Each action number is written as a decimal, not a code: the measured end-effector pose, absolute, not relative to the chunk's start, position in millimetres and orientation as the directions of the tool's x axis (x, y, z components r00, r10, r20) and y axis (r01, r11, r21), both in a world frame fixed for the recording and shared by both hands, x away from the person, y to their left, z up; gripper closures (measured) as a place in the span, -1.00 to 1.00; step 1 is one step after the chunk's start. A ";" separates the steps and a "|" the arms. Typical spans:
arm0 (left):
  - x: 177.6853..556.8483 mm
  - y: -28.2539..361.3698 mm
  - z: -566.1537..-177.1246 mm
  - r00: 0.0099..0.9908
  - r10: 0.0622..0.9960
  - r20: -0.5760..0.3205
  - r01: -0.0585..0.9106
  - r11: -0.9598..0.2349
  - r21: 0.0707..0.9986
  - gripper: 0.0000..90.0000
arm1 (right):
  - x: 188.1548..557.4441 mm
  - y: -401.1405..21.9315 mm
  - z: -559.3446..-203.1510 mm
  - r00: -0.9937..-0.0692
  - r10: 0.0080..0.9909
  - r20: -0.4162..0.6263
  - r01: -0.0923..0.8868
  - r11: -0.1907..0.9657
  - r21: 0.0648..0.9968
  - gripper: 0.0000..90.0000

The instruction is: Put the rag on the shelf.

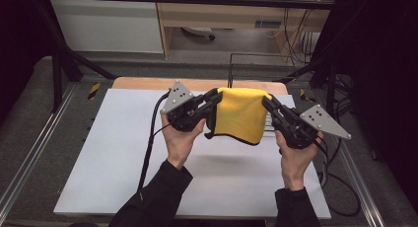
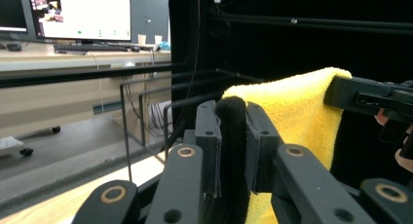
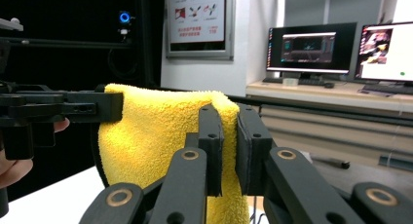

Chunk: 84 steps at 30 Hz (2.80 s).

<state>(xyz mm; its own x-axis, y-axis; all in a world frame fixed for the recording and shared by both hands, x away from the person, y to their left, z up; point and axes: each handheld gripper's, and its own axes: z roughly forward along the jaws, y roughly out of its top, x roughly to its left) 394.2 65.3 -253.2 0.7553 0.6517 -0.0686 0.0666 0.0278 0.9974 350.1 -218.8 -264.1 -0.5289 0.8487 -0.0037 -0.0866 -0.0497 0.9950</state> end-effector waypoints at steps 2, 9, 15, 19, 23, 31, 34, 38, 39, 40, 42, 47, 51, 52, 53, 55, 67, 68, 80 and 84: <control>396.2 61.4 -249.4 0.758 0.648 -0.071 0.062 0.036 0.997 0.75 | 350.5 -221.9 -260.0 -0.523 0.852 -0.006 -0.095 -0.051 0.994 0.85; 403.6 49.3 -234.7 0.763 0.642 -0.076 0.047 0.062 0.997 0.75 | 352.8 -230.6 -244.0 -0.502 0.865 -0.012 -0.130 -0.062 0.990 0.85; 409.3 39.7 -219.5 0.763 0.644 -0.062 0.019 0.074 0.997 0.75 | 357.6 -236.7 -228.7 -0.477 0.878 -0.022 -0.157 -0.061 0.986 0.85; 412.6 35.0 -209.5 0.763 0.644 -0.059 0.002 0.088 0.996 0.75 | 361.4 -239.2 -216.9 -0.461 0.887 -0.031 -0.179 -0.059 0.982 0.85; 415.9 31.1 -200.5 0.764 0.644 -0.050 -0.012 0.092 0.996 0.75 | 364.2 -241.2 -206.4 -0.449 0.893 -0.036 -0.197 -0.060 0.979 0.85; 421.6 25.4 -180.2 0.761 0.648 -0.032 -0.041 0.096 0.995 0.75 | 369.3 -245.3 -188.0 -0.435 0.899 -0.048 -0.221 -0.055 0.974 0.85; 424.0 22.0 -173.1 0.760 0.649 -0.025 -0.052 0.099 0.994 0.75 | 371.1 -246.8 -180.5 -0.427 0.903 -0.050 -0.229 -0.055 0.972 0.85; 426.7 18.1 -164.9 0.764 0.645 -0.023 -0.061 0.107 0.992 0.75 | 373.2 -250.1 -171.3 -0.416 0.908 -0.056 -0.241 -0.051 0.969 0.85; 426.9 17.0 -162.8 0.763 0.646 -0.019 -0.065 0.106 0.992 0.75 | 374.0 -250.9 -169.1 -0.413 0.909 -0.058 -0.245 -0.049 0.968 0.85; 427.8 16.1 -160.7 0.763 0.646 -0.016 -0.067 0.104 0.992 0.75 | 374.8 -251.7 -167.1 -0.412 0.909 -0.058 -0.247 -0.050 0.968 0.85; 430.0 14.0 -156.2 0.764 0.644 -0.026 -0.062 0.114 0.991 0.75 | 376.8 -253.4 -163.2 -0.408 0.911 -0.058 -0.250 -0.050 0.967 0.85; 434.2 8.5 -144.1 0.760 0.650 -0.011 -0.081 0.111 0.990 0.75 | 381.6 -257.6 -153.0 -0.402 0.914 -0.060 -0.262 -0.052 0.964 0.85; 441.2 5.9 -136.2 0.761 0.648 -0.023 -0.074 0.121 0.990 0.75 | 387.7 -260.5 -144.7 -0.399 0.915 -0.056 -0.267 -0.058 0.962 0.85; 442.9 5.1 -134.7 0.757 0.654 -0.019 -0.078 0.120 0.990 0.75 | 389.8 -260.8 -143.1 -0.397 0.916 -0.058 -0.267 -0.056 0.962 0.85; 444.6 4.8 -133.1 0.754 0.657 -0.013 -0.081 0.112 0.990 0.75 | 392.2 -260.9 -141.7 -0.396 0.917 -0.060 -0.265 -0.052 0.963 0.85; 448.5 3.9 -130.1 0.748 0.663 -0.011 -0.082 0.110 0.991 0.75 | 397.6 -261.2 -139.4 -0.395 0.917 -0.061 -0.264 -0.050 0.963 0.85; 476.6 4.3 -118.1 0.728 0.685 -0.027 -0.060 0.104 0.993 0.75 | 430.3 -260.4 -129.8 -0.404 0.913 -0.063 -0.257 -0.048 0.965 0.85; 478.4 4.3 -117.1 0.724 0.689 -0.025 -0.061 0.100 0.993 0.75 | 432.7 -259.8 -129.3 -0.403 0.913 -0.059 -0.254 -0.050 0.966 0.85; 510.2 -1.5 -118.8 0.700 0.714 0.005 -0.062 0.053 0.997 0.75 | 468.2 -261.1 -132.3 -0.393 0.919 -0.029 -0.217 -0.062 0.974 0.85; 519.9 -2.7 -124.7 0.696 0.718 0.019 -0.068 0.040 0.997 0.75 | 479.5 -262.6 -138.4 -0.393 0.919 -0.029 -0.201 -0.055 0.978 0.85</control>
<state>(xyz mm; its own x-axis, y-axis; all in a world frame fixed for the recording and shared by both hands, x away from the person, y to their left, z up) 519.9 -2.7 -124.7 0.6961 0.7177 0.0189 -0.0680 0.0397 0.9969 479.5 -262.6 -138.4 -0.3934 0.9189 -0.0289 -0.2005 -0.0551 0.9781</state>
